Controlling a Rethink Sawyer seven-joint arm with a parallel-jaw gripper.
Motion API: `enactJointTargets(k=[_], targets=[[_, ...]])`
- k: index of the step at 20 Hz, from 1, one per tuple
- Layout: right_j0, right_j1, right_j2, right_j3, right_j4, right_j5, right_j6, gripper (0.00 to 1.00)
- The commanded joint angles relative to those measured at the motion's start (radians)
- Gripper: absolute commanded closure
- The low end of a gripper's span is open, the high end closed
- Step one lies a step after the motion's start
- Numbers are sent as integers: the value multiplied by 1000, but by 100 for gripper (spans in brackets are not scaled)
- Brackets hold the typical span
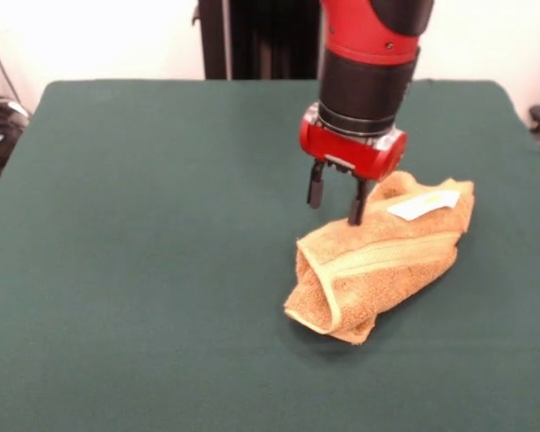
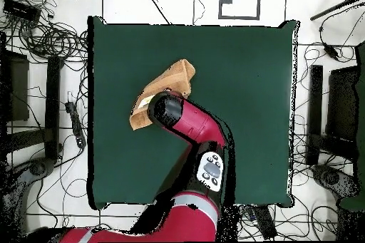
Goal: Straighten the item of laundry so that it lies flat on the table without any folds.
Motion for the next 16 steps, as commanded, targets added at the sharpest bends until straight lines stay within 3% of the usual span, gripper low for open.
enactJointTargets(k=[1,16], targets=[[-23,11,123,47,-18,-18,156,100],[-77,-36,188,68,-43,-72,135,100]])
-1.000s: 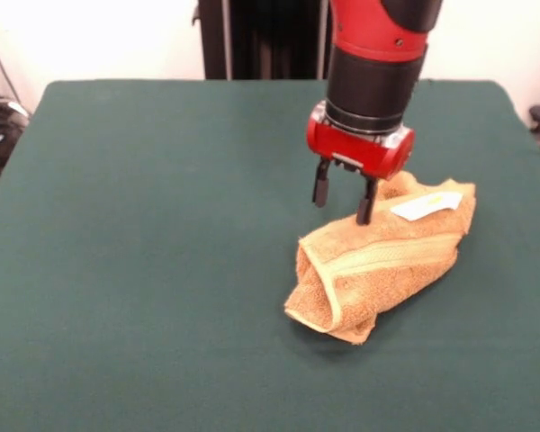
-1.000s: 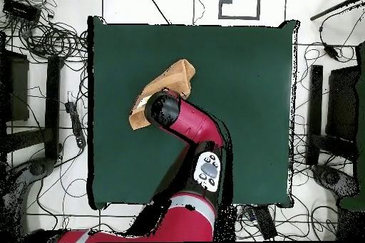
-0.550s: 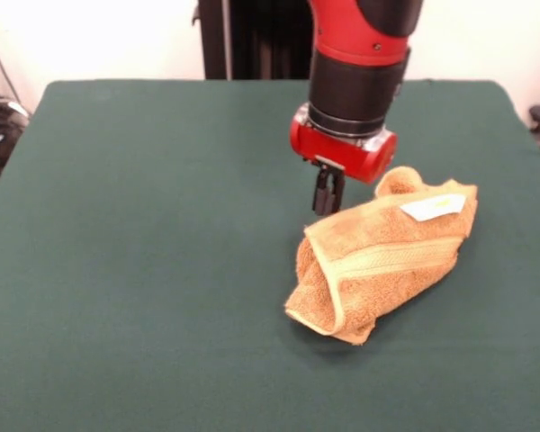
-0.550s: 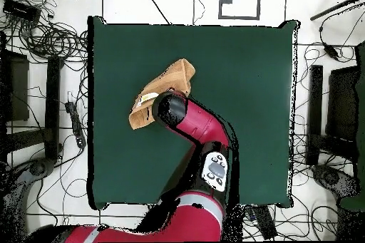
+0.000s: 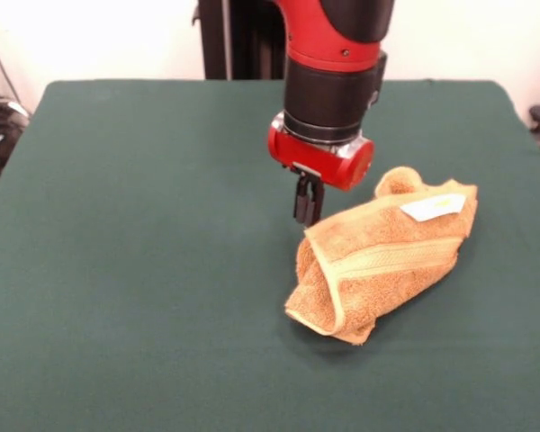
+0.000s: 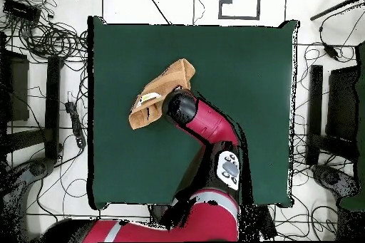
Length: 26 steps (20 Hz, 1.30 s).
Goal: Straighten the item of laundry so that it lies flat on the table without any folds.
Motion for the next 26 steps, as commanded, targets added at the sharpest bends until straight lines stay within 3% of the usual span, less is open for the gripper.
enactJointTargets(k=[1,6,7,13,26], targets=[[8,-33,135,52,-30,-25,141,100],[11,-31,121,33,-39,8,145,100],[15,-29,118,28,-38,13,148,0],[16,-28,116,26,-39,49,146,0],[-44,-38,212,55,-42,-69,126,0]])
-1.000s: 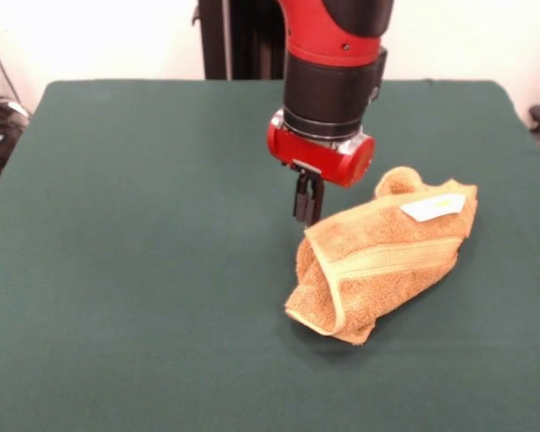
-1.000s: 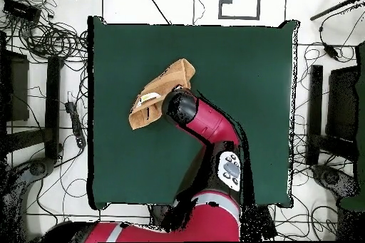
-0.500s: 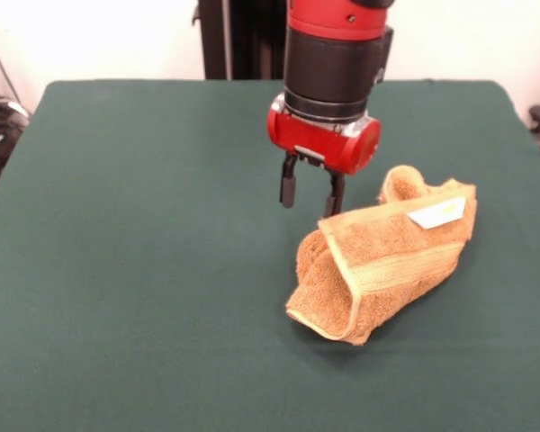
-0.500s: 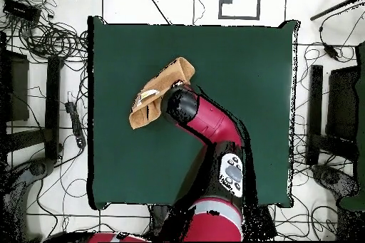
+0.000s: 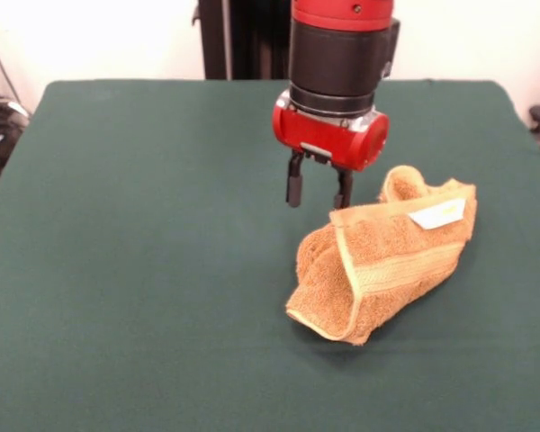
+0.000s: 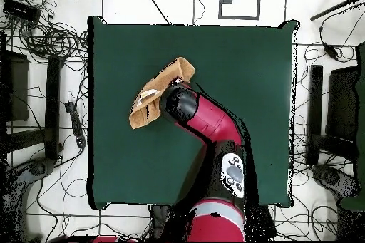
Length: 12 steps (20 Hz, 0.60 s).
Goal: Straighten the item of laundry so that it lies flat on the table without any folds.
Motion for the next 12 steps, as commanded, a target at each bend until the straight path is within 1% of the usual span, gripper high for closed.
enactJointTargets(k=[1,4,12], targets=[[-37,34,200,53,-25,-71,126,0],[-68,27,257,63,-37,-122,121,0],[-120,21,336,91,-83,-199,145,0]])
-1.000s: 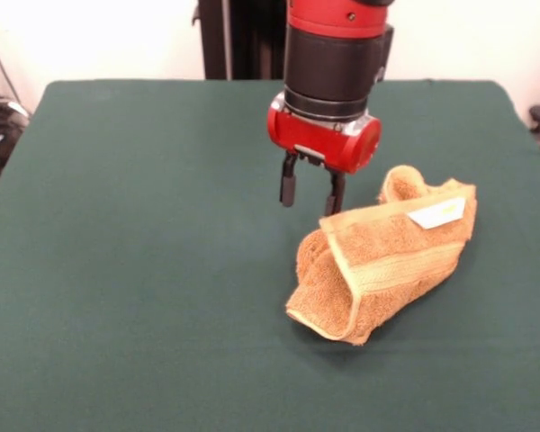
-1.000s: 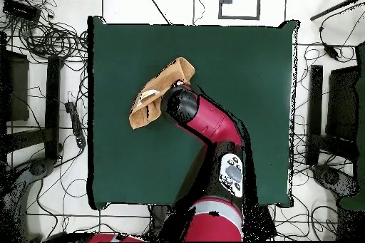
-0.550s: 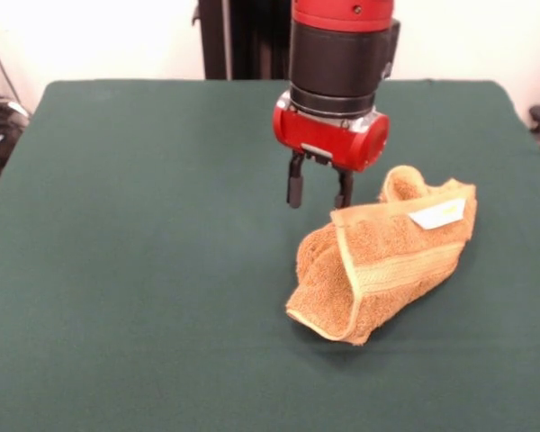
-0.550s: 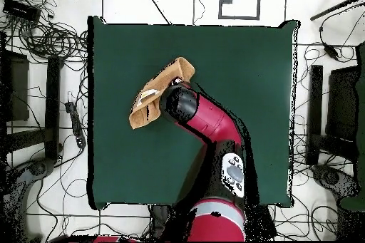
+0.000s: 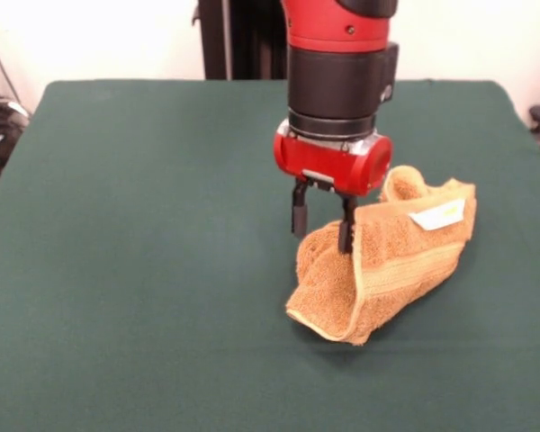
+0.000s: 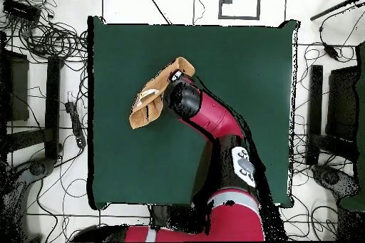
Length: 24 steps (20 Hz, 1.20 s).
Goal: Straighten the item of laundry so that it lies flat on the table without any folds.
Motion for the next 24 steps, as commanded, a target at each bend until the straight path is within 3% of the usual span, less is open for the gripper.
enactJointTargets(k=[1,11,24], targets=[[-32,19,207,91,-57,-86,150,0],[-145,-10,392,175,-77,-113,199,0],[-198,-4,476,202,-94,-144,202,0]])
